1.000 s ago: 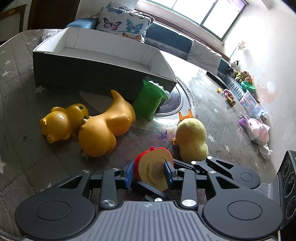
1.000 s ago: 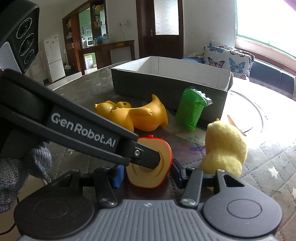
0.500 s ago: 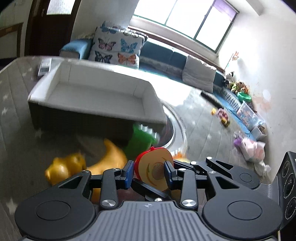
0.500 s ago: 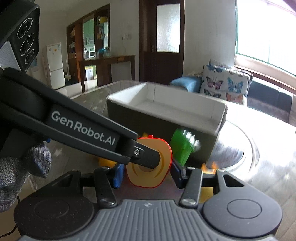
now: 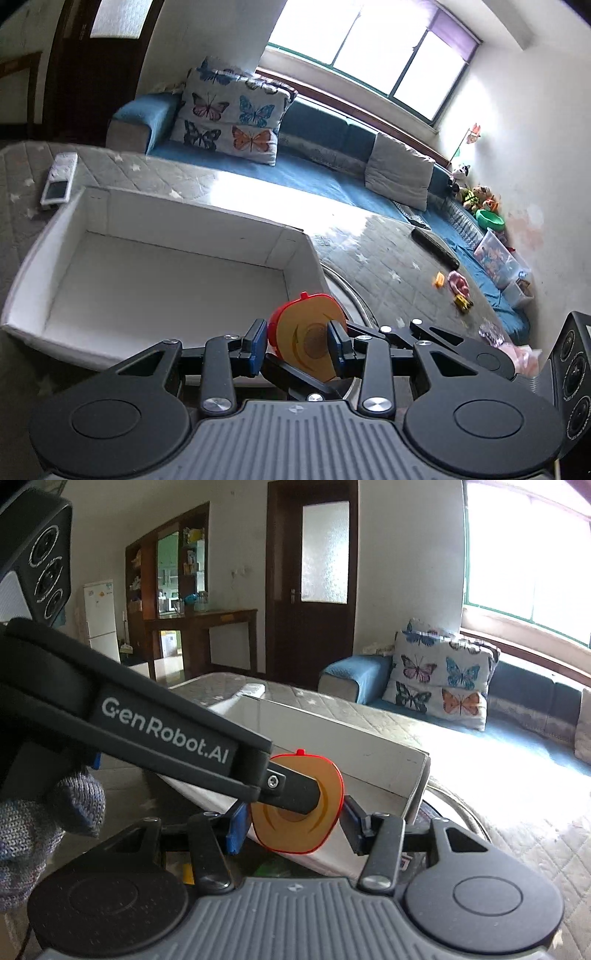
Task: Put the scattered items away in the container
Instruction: 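Carry the apple half over the white box and open the right gripper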
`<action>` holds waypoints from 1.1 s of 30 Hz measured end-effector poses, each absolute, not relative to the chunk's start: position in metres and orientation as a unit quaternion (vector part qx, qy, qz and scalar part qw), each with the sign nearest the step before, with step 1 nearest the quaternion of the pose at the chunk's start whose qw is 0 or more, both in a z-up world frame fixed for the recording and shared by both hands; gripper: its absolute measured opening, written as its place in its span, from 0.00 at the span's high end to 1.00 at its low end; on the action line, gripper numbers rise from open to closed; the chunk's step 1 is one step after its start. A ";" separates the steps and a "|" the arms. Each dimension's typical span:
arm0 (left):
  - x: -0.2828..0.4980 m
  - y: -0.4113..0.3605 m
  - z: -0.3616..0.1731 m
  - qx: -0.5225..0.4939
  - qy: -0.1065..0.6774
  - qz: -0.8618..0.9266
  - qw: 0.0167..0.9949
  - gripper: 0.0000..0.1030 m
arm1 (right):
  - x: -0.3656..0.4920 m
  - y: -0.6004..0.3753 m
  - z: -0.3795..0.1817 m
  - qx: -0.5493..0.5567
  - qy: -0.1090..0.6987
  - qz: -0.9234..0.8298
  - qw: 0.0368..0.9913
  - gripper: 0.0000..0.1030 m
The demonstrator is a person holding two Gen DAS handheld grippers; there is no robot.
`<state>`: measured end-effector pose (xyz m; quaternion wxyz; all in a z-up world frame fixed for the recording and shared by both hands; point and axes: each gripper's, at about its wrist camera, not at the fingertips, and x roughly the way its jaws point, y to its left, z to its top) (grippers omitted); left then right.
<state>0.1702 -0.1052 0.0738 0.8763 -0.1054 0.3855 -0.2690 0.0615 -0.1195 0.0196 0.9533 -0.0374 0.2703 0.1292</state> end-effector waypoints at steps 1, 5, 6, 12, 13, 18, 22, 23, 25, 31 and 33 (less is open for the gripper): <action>0.176 -0.106 0.070 -0.112 0.390 -0.268 0.874 0.63 | 0.068 -0.122 0.018 -0.034 0.275 0.129 0.952 0.49; 0.197 -0.111 0.058 -0.120 0.409 -0.260 0.866 0.63 | 0.090 -0.129 0.007 -0.023 0.299 0.129 0.945 0.49; 0.201 -0.112 0.055 -0.121 0.413 -0.259 0.865 0.63 | 0.094 -0.132 0.004 -0.018 0.305 0.129 0.943 0.49; 0.220 -0.113 0.041 -0.134 0.429 -0.254 0.856 0.64 | 0.112 -0.146 -0.011 0.010 0.330 0.124 0.936 0.49; 0.222 -0.114 0.039 -0.134 0.432 -0.253 0.855 0.64 | 0.114 -0.146 -0.013 0.007 0.331 0.124 0.935 0.49; 0.225 -0.114 0.036 -0.137 0.433 -0.252 0.855 0.64 | 0.116 -0.140 -0.021 -0.010 0.330 0.122 0.936 0.48; 0.224 -0.113 0.036 -0.138 0.432 -0.253 0.855 0.64 | 0.114 -0.141 -0.021 -0.003 0.328 0.123 0.937 0.48; 0.223 -0.113 0.036 -0.138 0.431 -0.254 0.855 0.64 | 0.113 -0.141 -0.021 -0.001 0.328 0.122 0.937 0.48; 0.220 -0.112 0.038 -0.140 0.428 -0.255 0.855 0.64 | 0.110 -0.141 -0.019 0.001 0.327 0.122 0.937 0.48; 0.208 -0.109 0.044 -0.142 0.419 -0.262 0.858 0.64 | 0.100 -0.145 -0.011 0.006 0.312 0.114 0.943 0.47; 0.201 -0.109 0.047 -0.139 0.414 -0.264 0.860 0.64 | 0.094 -0.146 -0.007 0.005 0.307 0.112 0.945 0.47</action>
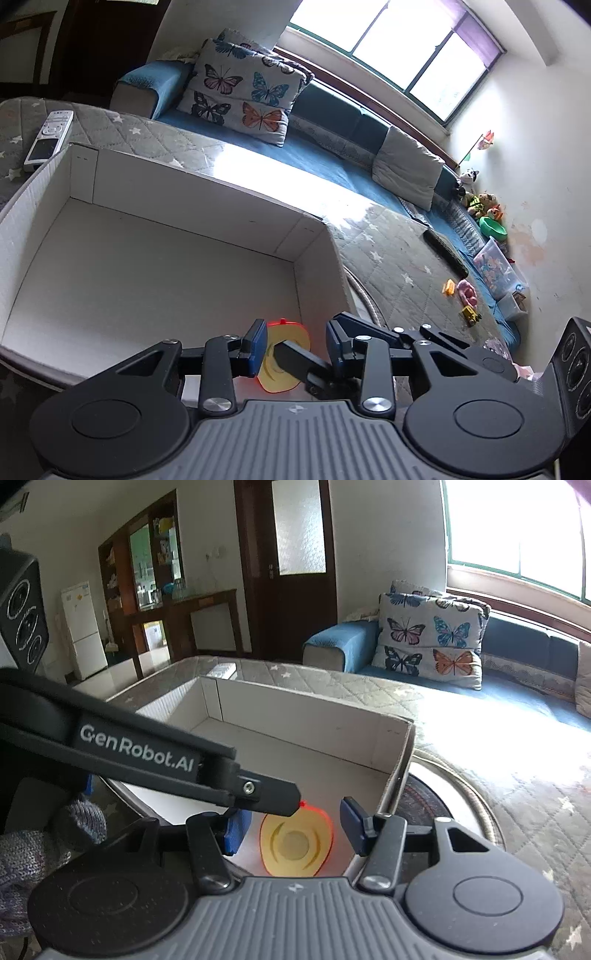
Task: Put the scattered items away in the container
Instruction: 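Carry the apple half over the white box and open the right gripper, then move the right gripper to the yellow plush chick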
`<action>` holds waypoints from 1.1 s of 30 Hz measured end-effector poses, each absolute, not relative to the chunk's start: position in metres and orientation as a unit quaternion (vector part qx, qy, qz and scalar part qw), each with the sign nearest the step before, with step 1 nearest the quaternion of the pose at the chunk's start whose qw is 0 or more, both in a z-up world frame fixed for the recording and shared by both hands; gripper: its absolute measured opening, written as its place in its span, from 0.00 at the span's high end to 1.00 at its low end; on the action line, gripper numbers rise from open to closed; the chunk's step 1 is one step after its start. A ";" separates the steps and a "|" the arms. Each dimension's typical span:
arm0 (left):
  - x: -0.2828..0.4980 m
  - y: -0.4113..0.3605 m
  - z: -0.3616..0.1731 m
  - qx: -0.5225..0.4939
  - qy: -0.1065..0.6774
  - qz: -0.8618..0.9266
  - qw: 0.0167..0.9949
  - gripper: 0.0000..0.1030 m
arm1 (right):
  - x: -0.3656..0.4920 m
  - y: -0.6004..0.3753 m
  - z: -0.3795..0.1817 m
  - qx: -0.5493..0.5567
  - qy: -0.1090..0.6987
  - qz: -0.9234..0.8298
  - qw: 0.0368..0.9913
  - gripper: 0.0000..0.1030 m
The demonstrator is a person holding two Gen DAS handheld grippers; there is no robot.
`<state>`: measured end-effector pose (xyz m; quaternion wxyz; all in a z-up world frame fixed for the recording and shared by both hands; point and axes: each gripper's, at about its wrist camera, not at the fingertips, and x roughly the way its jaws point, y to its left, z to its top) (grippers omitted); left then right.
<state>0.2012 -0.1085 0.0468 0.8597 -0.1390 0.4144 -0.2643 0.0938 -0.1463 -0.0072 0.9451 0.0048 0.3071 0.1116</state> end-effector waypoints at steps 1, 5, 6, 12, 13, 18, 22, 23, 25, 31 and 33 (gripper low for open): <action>0.198 -0.107 0.048 -0.139 0.413 -0.264 0.861 0.64 | 0.091 -0.147 -0.005 0.003 0.305 0.111 0.946 0.47; 0.185 -0.102 0.053 -0.143 0.404 -0.267 0.863 0.64 | 0.076 -0.147 0.002 -0.002 0.294 0.107 0.950 0.45; 0.181 -0.102 0.054 -0.143 0.402 -0.268 0.864 0.64 | 0.073 -0.147 0.004 -0.002 0.292 0.106 0.951 0.44; 0.161 -0.099 0.060 -0.142 0.393 -0.270 0.867 0.64 | 0.049 -0.145 0.011 -0.001 0.281 0.106 0.954 0.41; 0.157 -0.098 0.061 -0.144 0.392 -0.271 0.867 0.64 | 0.044 -0.146 0.012 0.000 0.279 0.105 0.955 0.40; 0.138 -0.098 0.062 -0.138 0.392 -0.273 0.868 0.64 | 0.022 -0.145 0.014 0.002 0.274 0.104 0.956 0.38; 0.123 -0.099 0.059 -0.137 0.396 -0.276 0.865 0.64 | 0.005 -0.145 0.012 0.001 0.275 0.100 0.956 0.36; 0.119 -0.099 0.057 -0.137 0.397 -0.277 0.864 0.64 | 0.001 -0.145 0.011 0.001 0.276 0.099 0.956 0.35; 0.111 -0.100 0.055 -0.137 0.399 -0.278 0.863 0.64 | -0.008 -0.145 0.010 -0.001 0.275 0.096 0.957 0.32; 0.089 -0.104 0.048 -0.130 0.402 -0.285 0.860 0.64 | -0.035 -0.143 0.001 -0.010 0.276 0.082 0.958 0.29; 0.084 -0.105 0.045 -0.125 0.405 -0.284 0.860 0.64 | -0.044 -0.143 -0.003 -0.003 0.279 0.078 0.957 0.26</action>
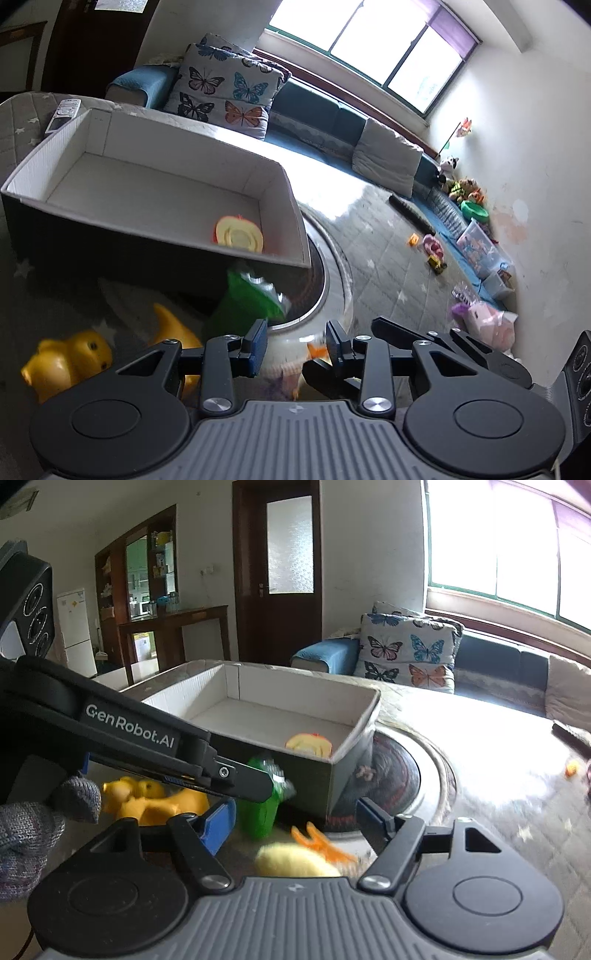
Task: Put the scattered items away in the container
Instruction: 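Move the right gripper to the yellow plush chick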
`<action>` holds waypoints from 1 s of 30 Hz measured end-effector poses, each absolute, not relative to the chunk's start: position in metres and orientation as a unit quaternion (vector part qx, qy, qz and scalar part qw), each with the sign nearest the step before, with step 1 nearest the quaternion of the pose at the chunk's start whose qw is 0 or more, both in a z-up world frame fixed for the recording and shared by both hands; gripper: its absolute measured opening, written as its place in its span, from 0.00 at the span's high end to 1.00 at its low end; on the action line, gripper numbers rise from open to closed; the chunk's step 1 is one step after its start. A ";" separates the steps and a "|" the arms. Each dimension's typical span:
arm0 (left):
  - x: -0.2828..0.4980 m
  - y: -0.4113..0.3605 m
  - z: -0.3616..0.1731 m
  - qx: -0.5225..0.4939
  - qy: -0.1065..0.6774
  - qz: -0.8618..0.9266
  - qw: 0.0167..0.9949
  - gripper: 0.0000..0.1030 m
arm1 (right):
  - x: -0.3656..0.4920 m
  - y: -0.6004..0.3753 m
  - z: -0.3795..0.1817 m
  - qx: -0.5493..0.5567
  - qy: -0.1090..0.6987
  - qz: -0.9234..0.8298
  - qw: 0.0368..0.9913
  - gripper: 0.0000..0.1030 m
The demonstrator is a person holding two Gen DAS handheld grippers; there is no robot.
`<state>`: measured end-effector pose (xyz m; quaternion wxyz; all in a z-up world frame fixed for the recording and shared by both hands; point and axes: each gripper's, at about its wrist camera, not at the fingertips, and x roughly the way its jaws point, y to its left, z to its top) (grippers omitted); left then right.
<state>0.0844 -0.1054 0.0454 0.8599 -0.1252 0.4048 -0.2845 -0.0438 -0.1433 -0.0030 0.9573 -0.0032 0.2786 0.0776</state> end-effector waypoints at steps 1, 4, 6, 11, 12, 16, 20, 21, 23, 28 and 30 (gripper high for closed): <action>0.082 -0.106 0.044 -0.125 0.407 -0.286 0.858 0.64 | -0.048 -0.144 -0.005 0.001 0.281 0.076 0.957 0.26; 0.076 -0.109 0.038 -0.122 0.414 -0.288 0.855 0.64 | -0.058 -0.146 -0.012 0.011 0.288 0.070 0.955 0.26; 0.073 -0.111 0.035 -0.118 0.418 -0.287 0.853 0.64 | -0.064 -0.147 -0.018 0.014 0.293 0.066 0.954 0.26; 0.068 -0.116 0.029 -0.115 0.423 -0.288 0.851 0.64 | -0.073 -0.150 -0.030 0.021 0.306 0.059 0.950 0.26; 0.067 -0.117 0.029 -0.114 0.422 -0.288 0.852 0.64 | -0.074 -0.151 -0.032 0.023 0.309 0.058 0.949 0.26; 0.066 -0.119 0.030 -0.112 0.421 -0.288 0.852 0.63 | -0.076 -0.151 -0.038 0.031 0.314 0.056 0.947 0.26; 0.063 -0.121 0.030 -0.113 0.421 -0.296 0.850 0.63 | -0.076 -0.149 -0.040 0.035 0.314 0.058 0.947 0.27; 0.063 -0.122 0.030 -0.112 0.421 -0.298 0.849 0.63 | -0.075 -0.148 -0.041 0.035 0.314 0.058 0.947 0.28; 0.064 -0.125 0.029 -0.111 0.423 -0.298 0.848 0.63 | -0.074 -0.147 -0.042 0.035 0.316 0.060 0.946 0.29; 0.069 -0.128 0.025 -0.113 0.429 -0.301 0.844 0.63 | -0.071 -0.145 -0.046 0.038 0.322 0.058 0.944 0.33; 0.070 -0.129 0.024 -0.116 0.430 -0.303 0.843 0.62 | -0.070 -0.146 -0.047 0.040 0.324 0.057 0.944 0.33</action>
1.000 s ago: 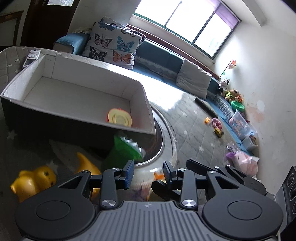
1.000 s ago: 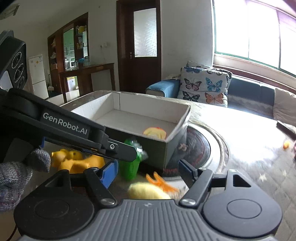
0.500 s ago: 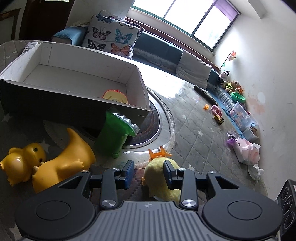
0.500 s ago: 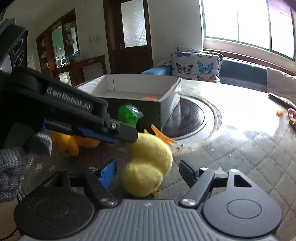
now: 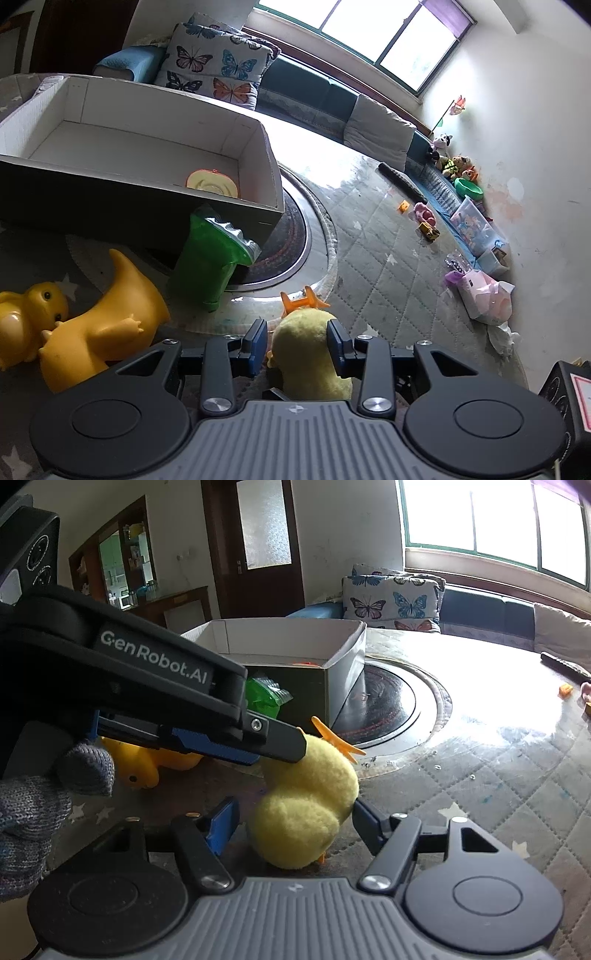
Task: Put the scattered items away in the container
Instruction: 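Close the right gripper on the plush chick and lift it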
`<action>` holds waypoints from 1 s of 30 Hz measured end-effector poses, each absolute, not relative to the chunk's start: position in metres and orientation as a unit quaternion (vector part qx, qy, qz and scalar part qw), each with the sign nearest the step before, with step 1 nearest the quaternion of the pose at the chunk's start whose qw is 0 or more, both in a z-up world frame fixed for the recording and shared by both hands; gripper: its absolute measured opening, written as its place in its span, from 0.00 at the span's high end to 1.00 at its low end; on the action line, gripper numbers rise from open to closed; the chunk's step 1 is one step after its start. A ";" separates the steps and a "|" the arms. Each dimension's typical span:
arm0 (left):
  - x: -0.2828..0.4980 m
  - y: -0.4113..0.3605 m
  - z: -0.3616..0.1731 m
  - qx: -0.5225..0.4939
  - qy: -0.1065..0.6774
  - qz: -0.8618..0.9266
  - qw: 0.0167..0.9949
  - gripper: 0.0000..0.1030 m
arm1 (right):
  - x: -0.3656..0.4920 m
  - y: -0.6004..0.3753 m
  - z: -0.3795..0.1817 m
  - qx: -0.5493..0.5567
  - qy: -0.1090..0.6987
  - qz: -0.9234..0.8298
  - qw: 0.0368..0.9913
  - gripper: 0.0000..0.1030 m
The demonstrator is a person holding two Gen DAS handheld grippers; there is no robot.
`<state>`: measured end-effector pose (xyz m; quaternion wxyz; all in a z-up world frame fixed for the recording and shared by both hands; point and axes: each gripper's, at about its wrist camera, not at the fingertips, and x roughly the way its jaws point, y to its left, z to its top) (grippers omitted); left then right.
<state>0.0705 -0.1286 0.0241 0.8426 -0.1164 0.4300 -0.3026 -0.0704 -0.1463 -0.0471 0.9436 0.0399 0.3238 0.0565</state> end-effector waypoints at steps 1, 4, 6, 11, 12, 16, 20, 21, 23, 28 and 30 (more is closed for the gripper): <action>0.072 -0.129 0.023 -0.119 0.431 -0.304 0.841 0.62 | -0.070 -0.147 -0.048 0.040 0.325 0.056 0.943 0.33; 0.074 -0.131 0.022 -0.124 0.432 -0.307 0.839 0.62 | -0.069 -0.147 -0.049 0.041 0.326 0.052 0.943 0.35; 0.075 -0.133 0.022 -0.124 0.433 -0.310 0.837 0.62 | -0.068 -0.149 -0.050 0.042 0.326 0.049 0.943 0.37; 0.077 -0.138 0.020 -0.127 0.440 -0.316 0.831 0.62 | -0.067 -0.154 -0.051 0.052 0.326 0.042 0.943 0.45; 0.077 -0.139 0.020 -0.127 0.441 -0.317 0.830 0.62 | -0.067 -0.155 -0.051 0.053 0.327 0.041 0.943 0.46; 0.078 -0.141 0.020 -0.128 0.441 -0.316 0.830 0.62 | -0.067 -0.156 -0.052 0.054 0.327 0.039 0.943 0.48; 0.079 -0.141 0.019 -0.129 0.441 -0.316 0.830 0.63 | -0.066 -0.156 -0.053 0.055 0.327 0.038 0.943 0.49; 0.078 -0.142 0.019 -0.127 0.440 -0.316 0.831 0.63 | -0.065 -0.156 -0.053 0.055 0.327 0.038 0.943 0.49; 0.077 -0.142 0.019 -0.125 0.439 -0.317 0.832 0.63 | -0.065 -0.157 -0.053 0.057 0.327 0.038 0.943 0.49; 0.077 -0.142 0.019 -0.122 0.436 -0.318 0.833 0.63 | -0.066 -0.157 -0.052 0.058 0.327 0.038 0.943 0.50; 0.076 -0.142 0.020 -0.121 0.436 -0.318 0.833 0.64 | -0.067 -0.157 -0.051 0.057 0.326 0.038 0.943 0.50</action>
